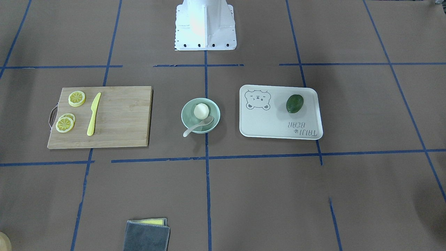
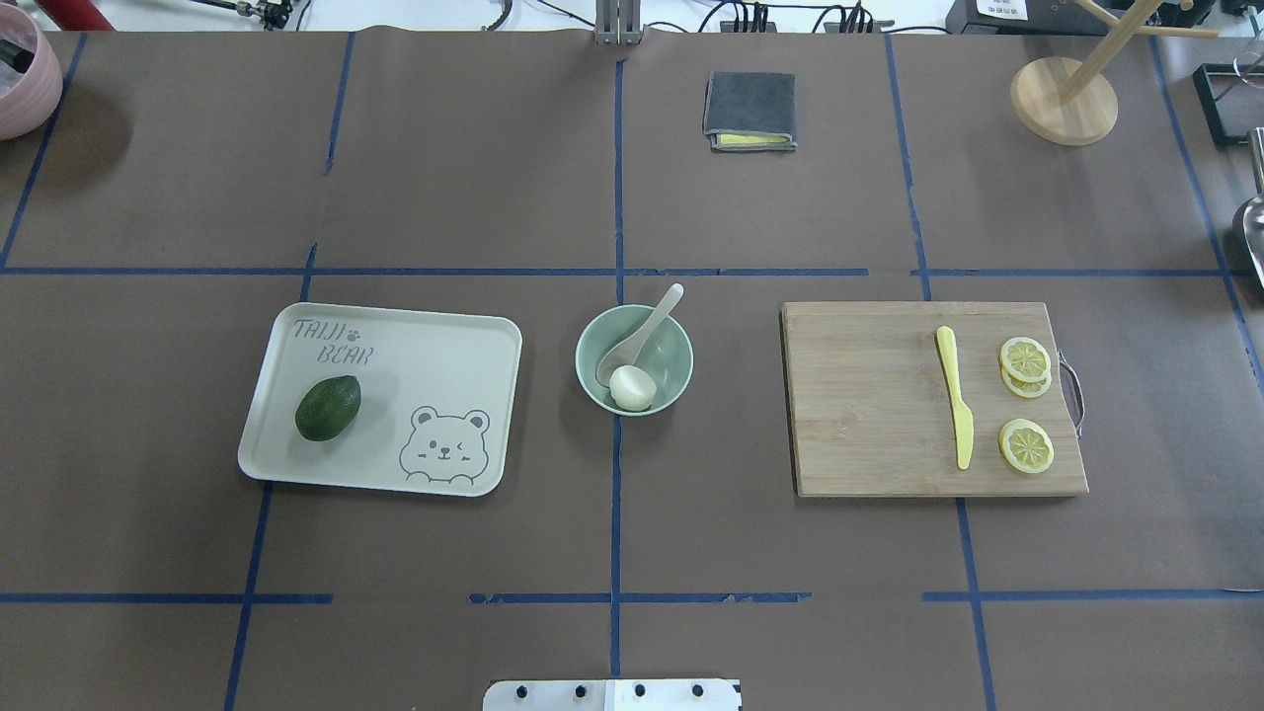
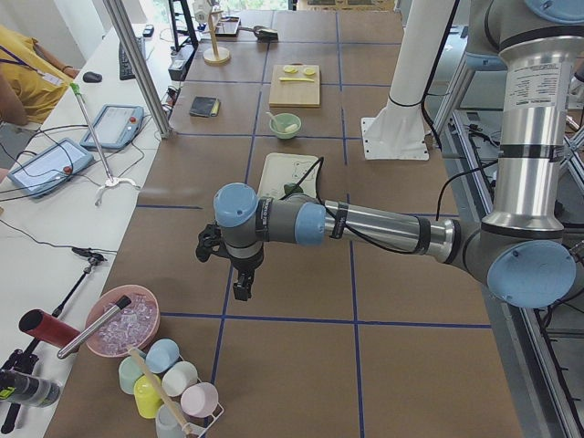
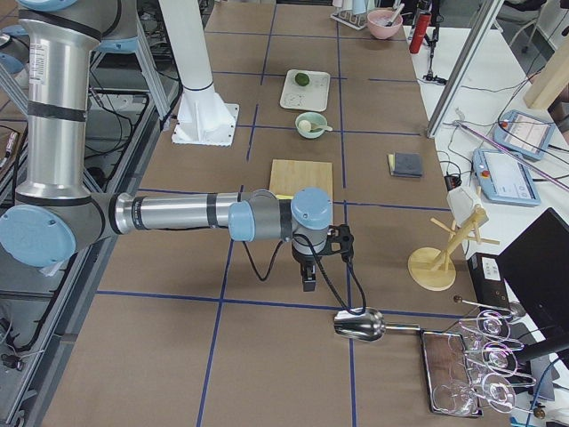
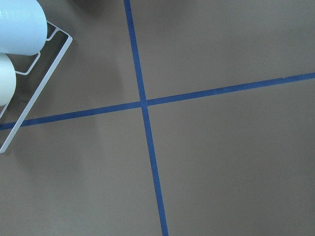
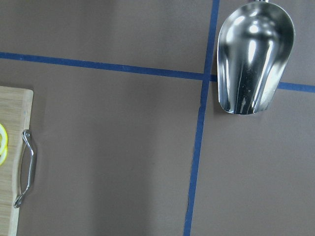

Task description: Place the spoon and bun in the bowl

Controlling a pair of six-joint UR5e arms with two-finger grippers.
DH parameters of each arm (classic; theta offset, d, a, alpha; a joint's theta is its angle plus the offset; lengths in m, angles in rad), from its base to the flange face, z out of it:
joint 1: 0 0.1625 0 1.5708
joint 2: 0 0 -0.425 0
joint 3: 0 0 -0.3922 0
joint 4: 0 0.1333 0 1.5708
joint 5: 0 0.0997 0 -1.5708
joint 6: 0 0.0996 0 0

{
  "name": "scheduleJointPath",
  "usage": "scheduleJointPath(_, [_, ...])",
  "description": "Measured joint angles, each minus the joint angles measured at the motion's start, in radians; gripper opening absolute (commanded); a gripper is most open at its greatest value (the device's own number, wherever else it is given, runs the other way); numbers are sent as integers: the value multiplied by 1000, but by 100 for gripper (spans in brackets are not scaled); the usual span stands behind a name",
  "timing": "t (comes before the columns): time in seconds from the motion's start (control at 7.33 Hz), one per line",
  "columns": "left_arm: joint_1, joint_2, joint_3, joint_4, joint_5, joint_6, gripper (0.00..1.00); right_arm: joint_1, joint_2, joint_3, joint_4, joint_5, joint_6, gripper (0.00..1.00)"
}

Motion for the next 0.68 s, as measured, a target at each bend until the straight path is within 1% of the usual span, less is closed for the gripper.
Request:
scheduleJointPath(0.41, [0,1,18,0,0,1,100,17,-1,-2,-25,-27,-75,100])
scheduleJointPath(0.68, [0,5,20,-1,-1,2,100,21,5,0,-72,-37,-140,100])
